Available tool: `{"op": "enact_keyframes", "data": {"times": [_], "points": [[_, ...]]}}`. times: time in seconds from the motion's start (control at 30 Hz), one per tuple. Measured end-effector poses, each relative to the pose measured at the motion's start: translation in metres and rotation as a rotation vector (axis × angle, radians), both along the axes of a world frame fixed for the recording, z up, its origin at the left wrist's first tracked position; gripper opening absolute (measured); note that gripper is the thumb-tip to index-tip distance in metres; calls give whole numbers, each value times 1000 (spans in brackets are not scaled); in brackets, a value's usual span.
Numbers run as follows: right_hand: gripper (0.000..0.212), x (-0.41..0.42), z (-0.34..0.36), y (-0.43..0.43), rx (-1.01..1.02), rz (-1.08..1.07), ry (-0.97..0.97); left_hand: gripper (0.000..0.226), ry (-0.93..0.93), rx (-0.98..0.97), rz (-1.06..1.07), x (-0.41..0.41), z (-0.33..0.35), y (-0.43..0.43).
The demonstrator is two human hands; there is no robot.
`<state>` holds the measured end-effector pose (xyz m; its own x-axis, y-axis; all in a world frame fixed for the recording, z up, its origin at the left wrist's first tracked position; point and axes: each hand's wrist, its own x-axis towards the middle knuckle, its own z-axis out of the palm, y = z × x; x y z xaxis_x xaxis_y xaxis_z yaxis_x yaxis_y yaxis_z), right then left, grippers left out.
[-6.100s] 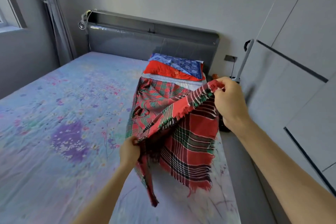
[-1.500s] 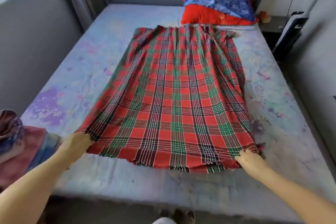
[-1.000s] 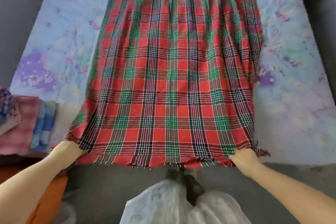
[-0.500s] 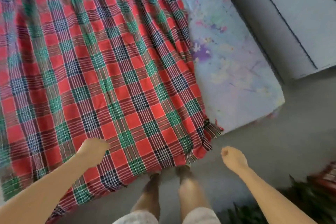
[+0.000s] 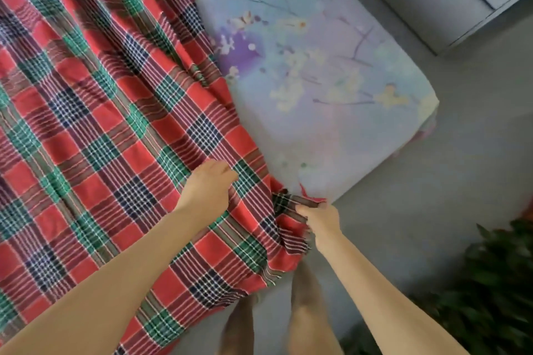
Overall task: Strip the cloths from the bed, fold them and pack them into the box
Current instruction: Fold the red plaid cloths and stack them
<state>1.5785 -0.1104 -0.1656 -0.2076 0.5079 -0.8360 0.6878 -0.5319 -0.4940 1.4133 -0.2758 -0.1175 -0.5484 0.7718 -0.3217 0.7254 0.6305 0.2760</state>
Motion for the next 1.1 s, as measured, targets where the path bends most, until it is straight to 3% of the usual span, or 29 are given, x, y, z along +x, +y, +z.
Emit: {"op": "enact_keyframes", "data": {"times": [0.13, 0.2, 0.33, 0.43, 0.57, 0.7, 0.9, 1.0, 1.1], "points": [[7, 54, 22, 23, 521, 348, 226, 32, 38, 112, -119, 1, -3, 56], [5, 79, 32, 43, 670, 377, 263, 34, 41, 144, -159, 1, -8, 80], [16, 100, 16, 73, 910, 470, 317, 70, 19, -29, -295, -1, -26, 121], [32, 106, -21, 84, 842, 556, 107, 78, 27, -153, -362, 3, -33, 156], [53, 105, -41, 98, 533, 383, -75, 64, 50, -314, -432, -5, -46, 190], [38, 84, -42, 111, 644, 511, -5, 49, 56, -395, -518, -14, -47, 213], [39, 52, -49, 111, 921, 749, -64, 53, -183, -640, -438, -30, -38, 218], [37, 41, -50, 104, 887, 729, -94, 62, -311, -792, -429, -34, -34, 227], [27, 36, -50, 103, 744, 629, -83, 62, -497, -749, -352, -24, -32, 238]]}}
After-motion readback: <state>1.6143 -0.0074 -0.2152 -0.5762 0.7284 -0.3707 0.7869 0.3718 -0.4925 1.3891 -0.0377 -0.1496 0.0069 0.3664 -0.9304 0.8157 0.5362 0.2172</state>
